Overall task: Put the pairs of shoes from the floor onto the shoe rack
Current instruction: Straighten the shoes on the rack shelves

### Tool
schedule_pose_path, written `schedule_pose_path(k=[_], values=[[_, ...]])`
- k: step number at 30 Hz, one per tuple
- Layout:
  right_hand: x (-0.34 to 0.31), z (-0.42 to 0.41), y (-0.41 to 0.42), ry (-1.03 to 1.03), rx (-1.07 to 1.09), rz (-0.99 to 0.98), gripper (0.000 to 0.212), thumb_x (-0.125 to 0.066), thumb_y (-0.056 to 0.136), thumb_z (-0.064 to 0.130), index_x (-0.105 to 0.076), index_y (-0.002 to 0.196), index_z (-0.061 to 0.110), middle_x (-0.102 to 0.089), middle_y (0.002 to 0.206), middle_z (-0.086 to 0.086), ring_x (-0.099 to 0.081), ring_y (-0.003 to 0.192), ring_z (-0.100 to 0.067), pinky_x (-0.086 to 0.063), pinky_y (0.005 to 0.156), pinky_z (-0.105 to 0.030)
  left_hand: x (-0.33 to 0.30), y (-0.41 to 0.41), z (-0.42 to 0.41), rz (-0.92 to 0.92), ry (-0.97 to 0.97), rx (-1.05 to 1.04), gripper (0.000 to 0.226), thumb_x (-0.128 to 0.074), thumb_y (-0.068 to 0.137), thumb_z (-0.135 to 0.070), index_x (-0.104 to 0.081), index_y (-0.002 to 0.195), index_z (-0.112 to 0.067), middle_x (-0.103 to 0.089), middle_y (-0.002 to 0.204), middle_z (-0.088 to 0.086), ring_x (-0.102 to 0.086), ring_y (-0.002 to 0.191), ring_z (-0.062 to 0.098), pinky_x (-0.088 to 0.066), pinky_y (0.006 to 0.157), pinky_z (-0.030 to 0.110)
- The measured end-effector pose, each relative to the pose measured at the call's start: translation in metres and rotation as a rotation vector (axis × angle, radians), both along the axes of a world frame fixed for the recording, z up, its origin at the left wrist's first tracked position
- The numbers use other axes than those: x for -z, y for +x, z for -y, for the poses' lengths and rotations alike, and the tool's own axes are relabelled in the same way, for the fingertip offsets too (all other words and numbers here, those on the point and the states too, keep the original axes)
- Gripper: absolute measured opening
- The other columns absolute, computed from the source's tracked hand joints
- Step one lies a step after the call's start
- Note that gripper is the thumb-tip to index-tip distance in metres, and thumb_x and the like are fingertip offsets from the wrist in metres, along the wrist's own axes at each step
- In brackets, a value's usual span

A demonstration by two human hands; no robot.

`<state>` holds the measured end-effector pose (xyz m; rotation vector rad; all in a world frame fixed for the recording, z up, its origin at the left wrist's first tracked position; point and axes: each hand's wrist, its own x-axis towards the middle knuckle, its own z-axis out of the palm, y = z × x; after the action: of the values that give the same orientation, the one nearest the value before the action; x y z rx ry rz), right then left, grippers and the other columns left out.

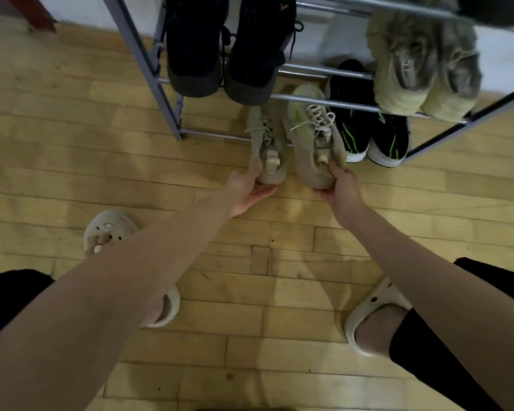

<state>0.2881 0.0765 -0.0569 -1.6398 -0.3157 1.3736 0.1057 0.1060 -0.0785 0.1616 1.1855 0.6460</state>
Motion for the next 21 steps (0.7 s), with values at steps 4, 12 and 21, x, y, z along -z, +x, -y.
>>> schedule_pose_path(k=[4, 12, 21], values=[[-0.011, -0.001, -0.009, 0.027, -0.104, 0.032, 0.022, -0.046, 0.101, 0.022, -0.055, 0.117, 0.012, -0.064, 0.117, -0.007, -0.063, 0.102, -0.021, -0.055, 0.064, -0.030, 0.001, -0.002, 0.004, -0.193, 0.010, 0.174, 0.036, -0.043, 0.102, -0.031, -0.051, 0.119, 0.000, -0.063, 0.112, 0.020, -0.064, 0.100, 0.031, -0.053, 0.084, 0.041], [-0.025, -0.007, -0.074, -0.074, -0.276, 0.145, 0.038, -0.043, 0.101, 0.030, -0.044, 0.128, 0.003, -0.058, 0.120, -0.010, -0.059, 0.100, -0.022, -0.057, 0.077, -0.036, -0.032, -0.044, 0.012, -0.249, 0.067, 0.122, 0.047, -0.061, 0.087, -0.048, -0.061, 0.110, -0.007, -0.058, 0.096, 0.005, -0.053, 0.084, 0.020, -0.047, 0.074, 0.037], [-0.024, -0.003, -0.139, -0.115, -0.668, 0.284, 0.048, -0.034, 0.101, 0.042, -0.048, 0.130, 0.006, -0.061, 0.114, -0.012, -0.062, 0.075, -0.016, -0.048, 0.057, -0.024, -0.038, -0.090, 0.019, -0.285, 0.180, 0.028, 0.043, -0.068, 0.088, -0.025, -0.056, 0.119, 0.002, -0.065, 0.115, 0.016, -0.066, 0.099, 0.026, -0.060, 0.072, 0.032]])
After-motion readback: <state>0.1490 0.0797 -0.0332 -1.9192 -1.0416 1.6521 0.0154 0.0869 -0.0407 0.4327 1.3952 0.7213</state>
